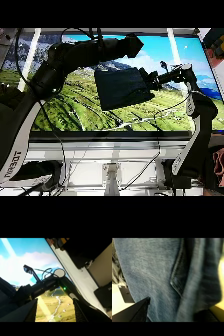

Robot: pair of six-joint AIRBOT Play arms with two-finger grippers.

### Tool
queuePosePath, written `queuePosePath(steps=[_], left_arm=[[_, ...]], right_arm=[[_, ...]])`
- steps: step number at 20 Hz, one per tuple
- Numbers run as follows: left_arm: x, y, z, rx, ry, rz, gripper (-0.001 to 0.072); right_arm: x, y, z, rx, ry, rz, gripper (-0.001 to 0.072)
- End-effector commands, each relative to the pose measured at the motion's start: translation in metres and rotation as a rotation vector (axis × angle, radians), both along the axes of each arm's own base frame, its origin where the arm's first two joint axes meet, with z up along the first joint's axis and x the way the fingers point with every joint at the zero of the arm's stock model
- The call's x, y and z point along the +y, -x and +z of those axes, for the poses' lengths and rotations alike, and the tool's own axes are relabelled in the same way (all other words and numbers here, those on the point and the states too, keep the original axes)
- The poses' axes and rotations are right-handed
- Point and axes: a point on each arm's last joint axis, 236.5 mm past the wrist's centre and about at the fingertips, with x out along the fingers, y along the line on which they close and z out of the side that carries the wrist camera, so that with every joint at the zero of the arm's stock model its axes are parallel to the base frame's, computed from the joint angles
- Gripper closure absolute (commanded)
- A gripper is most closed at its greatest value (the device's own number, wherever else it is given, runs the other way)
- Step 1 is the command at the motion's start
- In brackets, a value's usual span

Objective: Fold the clothes and pants, and hang the long-sleeved shirts on hangers.

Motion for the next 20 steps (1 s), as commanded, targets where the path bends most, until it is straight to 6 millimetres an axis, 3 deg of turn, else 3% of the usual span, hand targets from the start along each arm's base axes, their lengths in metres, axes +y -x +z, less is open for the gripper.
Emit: queuePosePath(steps=[1, 2, 3, 4, 5, 7, 8, 9, 10, 13, 15, 16, 20], left_arm=[[0.000, 0.000, 0.000, 0.001, -0.001, -0.001, 0.0205], [0.000, 0.000, 0.000, 0.000, -0.001, -0.001, 0.0205], [0.000, 0.000, 0.000, 0.000, -0.001, -0.001, 0.0205], [0.000, 0.000, -0.001, 0.001, -0.002, -0.002, 0.0205], [0.000, 0.001, -0.002, 0.006, -0.008, -0.005, 0.0205], [-0.001, 0.004, -0.006, 0.018, -0.021, -0.015, 0.0205], [-0.001, 0.005, -0.008, 0.023, -0.026, -0.019, 0.0205], [-0.001, 0.005, -0.008, 0.024, -0.028, -0.020, 0.0205], [-0.001, 0.005, -0.008, 0.024, -0.028, -0.020, 0.0205], [0.000, 0.004, -0.008, 0.022, -0.027, -0.015, 0.0205], [0.004, 0.000, -0.007, 0.019, -0.023, -0.005, 0.0205], [0.005, -0.002, -0.007, 0.019, -0.023, 0.000, 0.0205], [0.017, -0.013, -0.007, 0.020, -0.023, 0.028, 0.0205]], right_arm=[[0.025, 0.003, -0.003, -0.011, 0.014, 0.046, 0.0033], [0.027, 0.006, -0.010, -0.010, 0.046, 0.061, 0.0035], [0.027, 0.009, -0.014, -0.006, 0.069, 0.077, 0.0105], [0.026, 0.010, -0.017, -0.007, 0.085, 0.084, 0.0289], [0.025, 0.010, -0.017, -0.006, 0.087, 0.085, 0.0386], [0.023, 0.012, -0.015, -0.002, 0.082, 0.090, 0.0414], [0.022, 0.011, -0.014, -0.004, 0.081, 0.087, 0.0471], [0.021, 0.011, -0.012, -0.008, 0.082, 0.085, 0.0611], [0.018, 0.010, -0.008, -0.006, 0.080, 0.078, 0.0692], [-0.006, 0.006, 0.010, -0.016, 0.086, 0.036, 0.0695], [-0.045, 0.005, 0.024, -0.028, 0.123, -0.017, 0.0696], [-0.075, 0.006, 0.030, -0.029, 0.168, -0.060, 0.0697], [-0.217, 0.031, 0.066, -0.019, 0.330, -0.304, 0.0698]])
